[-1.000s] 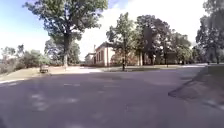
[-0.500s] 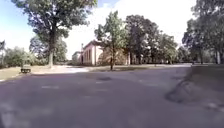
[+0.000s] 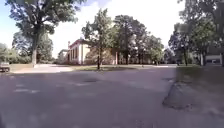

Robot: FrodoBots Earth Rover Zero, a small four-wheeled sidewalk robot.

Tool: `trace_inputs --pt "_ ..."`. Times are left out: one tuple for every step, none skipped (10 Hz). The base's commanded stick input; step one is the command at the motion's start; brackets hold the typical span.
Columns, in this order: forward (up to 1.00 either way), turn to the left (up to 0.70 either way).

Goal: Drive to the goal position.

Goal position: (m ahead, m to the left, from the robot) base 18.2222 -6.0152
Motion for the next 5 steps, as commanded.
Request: trace_inputs --pt "0.85 -0.34" --pt "0.85 -0.34" --pt "0.85 -0.34" --pt "0.85 -0.34" --pt "0.85 -0.34"
